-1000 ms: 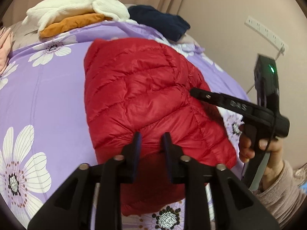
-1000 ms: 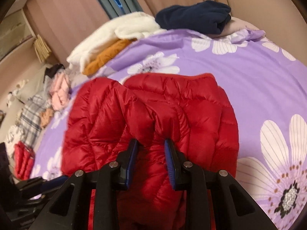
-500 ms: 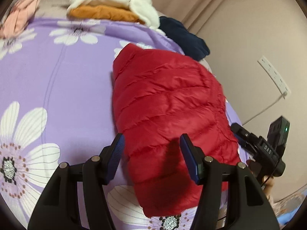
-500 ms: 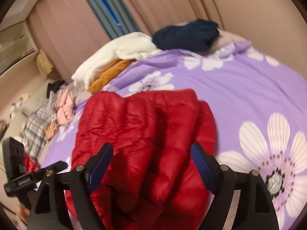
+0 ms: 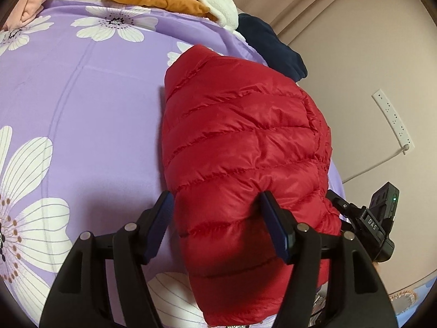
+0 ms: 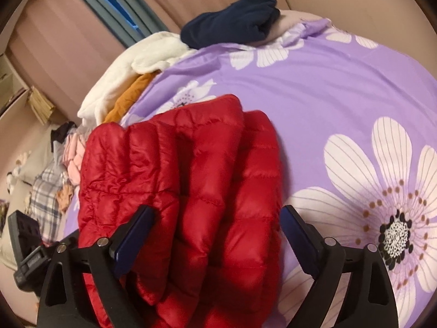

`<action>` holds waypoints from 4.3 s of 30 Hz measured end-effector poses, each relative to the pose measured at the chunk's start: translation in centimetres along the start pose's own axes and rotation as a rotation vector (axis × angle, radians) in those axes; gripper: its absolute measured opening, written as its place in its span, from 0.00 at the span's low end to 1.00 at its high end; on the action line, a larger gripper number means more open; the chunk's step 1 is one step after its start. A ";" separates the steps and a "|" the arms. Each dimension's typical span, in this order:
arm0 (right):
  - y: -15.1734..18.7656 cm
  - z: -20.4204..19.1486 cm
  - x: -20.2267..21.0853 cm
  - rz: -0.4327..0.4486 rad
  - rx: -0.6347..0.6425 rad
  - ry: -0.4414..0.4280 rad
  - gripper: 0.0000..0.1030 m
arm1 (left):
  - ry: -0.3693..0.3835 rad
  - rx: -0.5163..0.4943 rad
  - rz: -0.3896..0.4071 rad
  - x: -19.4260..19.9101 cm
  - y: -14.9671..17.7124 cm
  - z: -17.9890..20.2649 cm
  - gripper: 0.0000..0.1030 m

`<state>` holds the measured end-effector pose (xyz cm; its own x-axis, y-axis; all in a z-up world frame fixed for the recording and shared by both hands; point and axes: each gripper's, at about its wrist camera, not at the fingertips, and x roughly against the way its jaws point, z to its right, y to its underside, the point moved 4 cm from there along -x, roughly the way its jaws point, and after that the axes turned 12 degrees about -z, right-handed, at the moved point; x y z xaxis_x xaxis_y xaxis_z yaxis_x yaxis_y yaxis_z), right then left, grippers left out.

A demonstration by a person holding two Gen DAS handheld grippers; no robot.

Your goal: Fold large clothes

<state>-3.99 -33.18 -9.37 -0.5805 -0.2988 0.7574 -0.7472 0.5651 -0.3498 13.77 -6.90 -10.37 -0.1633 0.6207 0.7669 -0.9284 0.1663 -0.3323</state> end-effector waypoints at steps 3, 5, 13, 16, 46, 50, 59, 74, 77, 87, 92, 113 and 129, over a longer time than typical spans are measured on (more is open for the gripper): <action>0.0 0.8 -0.8 -0.046 -0.042 -0.056 0.92 | 0.017 0.017 -0.014 -0.5 -0.2 -0.3 0.70; 0.0 1.2 -1.2 -0.075 -0.070 -0.091 0.92 | 0.032 0.037 -0.024 -0.8 -0.4 -0.7 0.74; 0.2 2.3 -2.5 -0.120 -0.136 -0.205 0.93 | 0.088 0.080 -0.047 -1.8 -0.8 -1.2 0.77; 0.4 2.6 -2.8 -0.130 -0.151 -0.252 0.93 | 0.108 0.095 -0.055 -2.3 -0.9 -1.3 0.79; 0.5 0.9 -4.2 -0.127 -0.120 -0.347 0.78 | 0.023 0.020 -0.047 -3.7 -1.4 1.6 0.73; 0.7 0.6 -3.9 -0.117 -0.105 -0.350 0.71 | -0.025 -0.021 -0.034 -3.6 -1.4 2.3 0.71; 0.6 -0.3 -3.3 -0.077 -0.058 -0.330 0.57 | -0.088 -0.074 -0.013 -3.4 -1.2 3.1 0.67; 0.6 -0.7 -3.1 -0.016 -0.003 -0.370 0.48 | -0.144 -0.142 0.029 -2.7 -0.4 4.7 0.63; 0.6 -0.7 -3.1 -0.008 0.009 -0.377 0.48 | -0.150 -0.153 0.041 -2.3 -0.3 4.9 0.63; 0.6 -1.0 -3.0 0.023 0.051 -0.410 0.47 | -0.151 -0.176 0.071 -0.7 0.2 5.5 0.63; 0.6 -1.3 -2.7 0.042 0.079 -0.421 0.47 | -0.146 -0.181 0.086 0.1 0.6 5.7 0.63; -0.7 -3.5 -2.4 0.068 0.161 -0.466 0.47 | -0.149 -0.182 0.168 4.5 1.5 5.1 0.63; -1.3 -4.6 -3.0 0.053 0.218 -0.483 0.47 | -0.151 -0.160 0.206 6.8 2.2 4.2 0.63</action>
<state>0.22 -29.44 -8.66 -0.6640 -0.6234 0.4129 -0.7325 0.4315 -0.5265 9.20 -5.50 -3.59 -0.4020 0.5347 0.7433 -0.8080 0.1747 -0.5627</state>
